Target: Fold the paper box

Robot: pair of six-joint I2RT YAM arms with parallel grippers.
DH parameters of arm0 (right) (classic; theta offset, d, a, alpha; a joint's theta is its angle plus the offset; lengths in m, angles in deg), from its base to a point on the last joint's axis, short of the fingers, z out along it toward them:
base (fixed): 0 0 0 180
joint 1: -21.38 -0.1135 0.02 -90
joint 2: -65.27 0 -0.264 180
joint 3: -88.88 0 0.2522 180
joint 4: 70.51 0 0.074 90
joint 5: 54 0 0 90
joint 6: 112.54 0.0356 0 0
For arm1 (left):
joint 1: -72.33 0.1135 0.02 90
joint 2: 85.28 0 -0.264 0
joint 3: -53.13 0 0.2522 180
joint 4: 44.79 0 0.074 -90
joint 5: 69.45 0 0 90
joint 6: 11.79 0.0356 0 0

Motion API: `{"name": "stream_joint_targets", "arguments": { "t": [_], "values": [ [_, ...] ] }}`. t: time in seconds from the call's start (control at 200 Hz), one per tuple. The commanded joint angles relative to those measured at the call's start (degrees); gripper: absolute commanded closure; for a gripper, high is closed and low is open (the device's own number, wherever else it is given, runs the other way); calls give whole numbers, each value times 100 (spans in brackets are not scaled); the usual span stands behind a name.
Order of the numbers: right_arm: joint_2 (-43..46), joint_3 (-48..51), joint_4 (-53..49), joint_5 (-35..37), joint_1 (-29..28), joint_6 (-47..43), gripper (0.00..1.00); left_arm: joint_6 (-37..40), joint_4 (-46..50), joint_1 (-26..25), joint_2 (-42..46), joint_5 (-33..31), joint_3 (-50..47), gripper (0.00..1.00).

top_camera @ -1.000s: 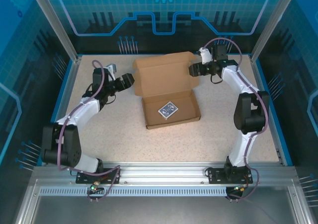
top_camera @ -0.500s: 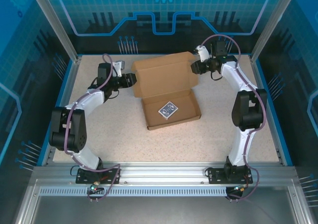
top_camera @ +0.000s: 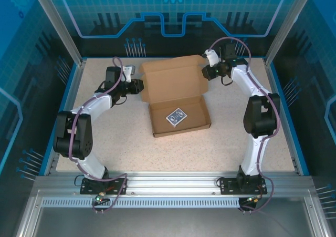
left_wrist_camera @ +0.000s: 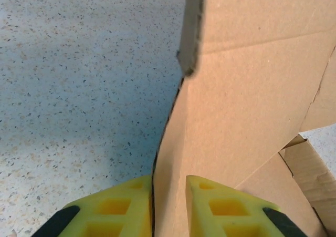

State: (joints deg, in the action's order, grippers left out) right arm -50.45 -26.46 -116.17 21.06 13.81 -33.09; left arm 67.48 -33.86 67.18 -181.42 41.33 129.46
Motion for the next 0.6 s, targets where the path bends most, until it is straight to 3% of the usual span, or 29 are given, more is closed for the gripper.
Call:
{"name": "stream_joint_targets", "arguments": {
  "t": [0.0, 0.595],
  "values": [
    [264, 149, -23, 172, -61, 51, 88, 148, 147, -39, 270, -107, 55, 77],
    [627, 496, 332, 63, -148, 382, 92, 105, 148, -162, -215, 5, 589, 87]
  ]
}}
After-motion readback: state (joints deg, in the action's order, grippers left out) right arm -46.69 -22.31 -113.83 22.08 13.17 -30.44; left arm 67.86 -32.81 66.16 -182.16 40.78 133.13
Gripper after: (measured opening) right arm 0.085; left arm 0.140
